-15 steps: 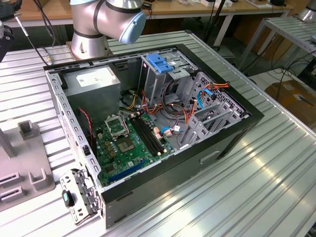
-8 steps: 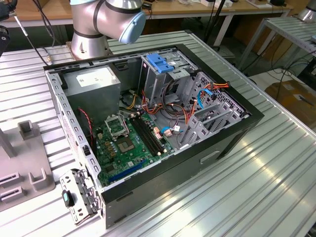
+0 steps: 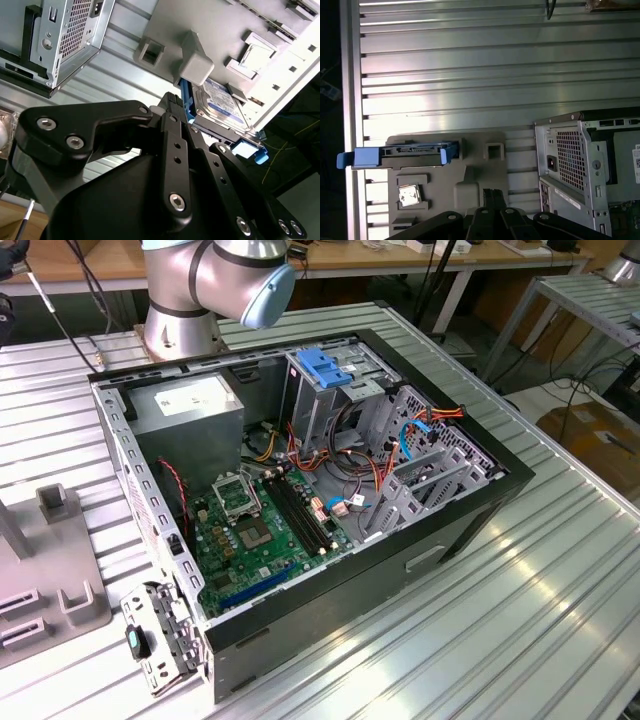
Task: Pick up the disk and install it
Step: 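Reach for the disk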
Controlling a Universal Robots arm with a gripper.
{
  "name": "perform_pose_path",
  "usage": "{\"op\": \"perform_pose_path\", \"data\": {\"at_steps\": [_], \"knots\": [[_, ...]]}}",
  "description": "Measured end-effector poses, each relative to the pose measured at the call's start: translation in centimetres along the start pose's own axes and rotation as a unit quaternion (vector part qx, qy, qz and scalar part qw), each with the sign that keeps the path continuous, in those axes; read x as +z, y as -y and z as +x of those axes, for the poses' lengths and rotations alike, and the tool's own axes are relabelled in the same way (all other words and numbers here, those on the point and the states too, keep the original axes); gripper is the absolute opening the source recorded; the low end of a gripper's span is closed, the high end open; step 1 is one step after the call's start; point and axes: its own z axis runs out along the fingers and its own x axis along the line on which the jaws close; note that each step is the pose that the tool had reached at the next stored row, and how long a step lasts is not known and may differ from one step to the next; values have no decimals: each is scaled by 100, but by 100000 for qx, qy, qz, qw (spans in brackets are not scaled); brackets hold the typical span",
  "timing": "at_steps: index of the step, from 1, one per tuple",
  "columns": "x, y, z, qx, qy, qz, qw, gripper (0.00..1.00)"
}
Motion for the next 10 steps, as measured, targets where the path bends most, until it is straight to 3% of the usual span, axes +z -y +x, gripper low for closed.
{"op": "perform_pose_path", "data": {"at_steps": [2,5,10], "knots": [[0,0,7,0,-2,0,100000,11],[6,4,89,0,-3,2,100000,11],[7,5,105,-1,-3,2,100000,11]]}}
